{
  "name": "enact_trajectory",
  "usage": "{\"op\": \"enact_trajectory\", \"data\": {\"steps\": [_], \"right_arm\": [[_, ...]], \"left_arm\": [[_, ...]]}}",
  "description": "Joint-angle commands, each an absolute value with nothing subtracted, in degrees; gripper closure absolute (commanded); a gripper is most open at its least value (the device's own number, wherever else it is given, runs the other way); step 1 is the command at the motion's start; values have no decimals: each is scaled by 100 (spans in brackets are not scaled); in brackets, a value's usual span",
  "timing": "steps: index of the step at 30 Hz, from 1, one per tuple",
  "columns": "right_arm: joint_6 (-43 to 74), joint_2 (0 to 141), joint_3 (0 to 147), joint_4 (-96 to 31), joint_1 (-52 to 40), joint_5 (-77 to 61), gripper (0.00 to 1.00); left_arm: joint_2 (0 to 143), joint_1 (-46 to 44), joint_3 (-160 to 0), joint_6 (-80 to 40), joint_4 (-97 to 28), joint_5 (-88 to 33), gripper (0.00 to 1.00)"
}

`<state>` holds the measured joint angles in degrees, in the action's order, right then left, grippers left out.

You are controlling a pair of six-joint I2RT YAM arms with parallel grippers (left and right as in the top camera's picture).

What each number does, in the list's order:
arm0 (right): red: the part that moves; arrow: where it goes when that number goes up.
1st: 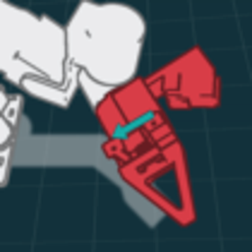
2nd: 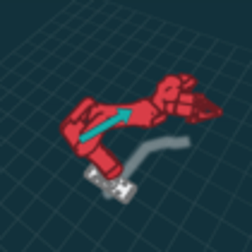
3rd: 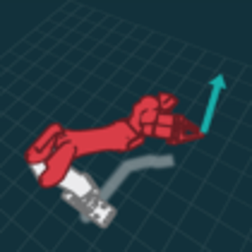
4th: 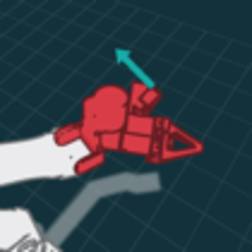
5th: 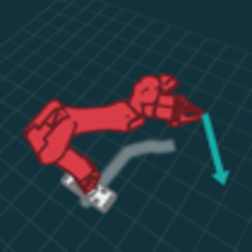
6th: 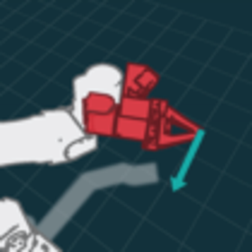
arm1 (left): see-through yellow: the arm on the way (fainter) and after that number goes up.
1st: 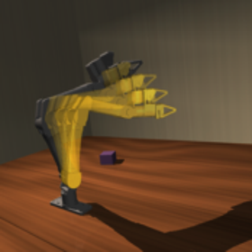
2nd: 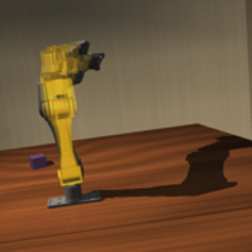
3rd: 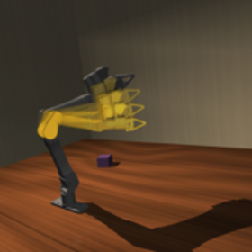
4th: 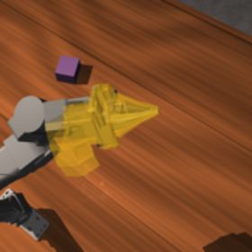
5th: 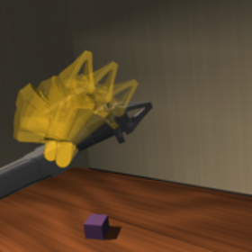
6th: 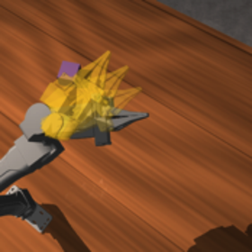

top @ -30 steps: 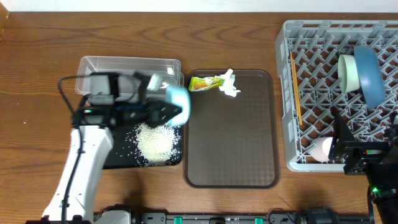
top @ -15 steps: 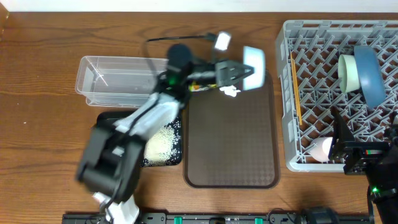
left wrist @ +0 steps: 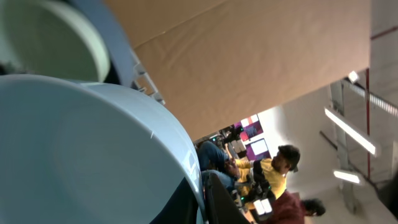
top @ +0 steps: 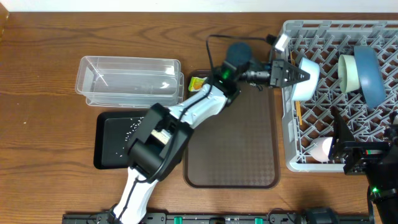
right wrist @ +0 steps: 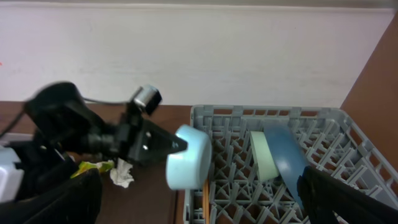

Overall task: Sort waste into correct bins and load items into the dishwasher rack
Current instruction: 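Lift the empty white bowl with the left gripper toward the dish rack, then lower the white bowl into the rack's front and open the left gripper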

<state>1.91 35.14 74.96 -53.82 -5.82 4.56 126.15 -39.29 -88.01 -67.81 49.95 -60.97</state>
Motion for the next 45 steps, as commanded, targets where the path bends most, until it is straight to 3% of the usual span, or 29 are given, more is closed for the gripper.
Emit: {"op": "enact_trajectory", "data": {"steps": [1,11,23,36,40,45], "right_arm": [[163,3522,7509,-5384,-598,495,1],[163,3522,7509,-5384,-598,495,1],[163,3522,7509,-5384,-598,495,1],[163,3522,7509,-5384,-598,495,1],[163,3522,7509,-5384,-598,495,1],[163,3522,7509,-5384,-598,495,1]], "left_arm": [[12862,-4001,-8917,-6958,5030,-5811,91],[12978,-4086,-8917,-6958,5026,-5655,90],[12988,-4152,-8917,-8184,5629,-4681,92],[13323,-4303,-8910,-8440,5430,-4445,91],[13406,-4281,-8901,-8495,5454,-4434,85],[13404,-4128,-8901,-8495,5457,-4593,53]]}}
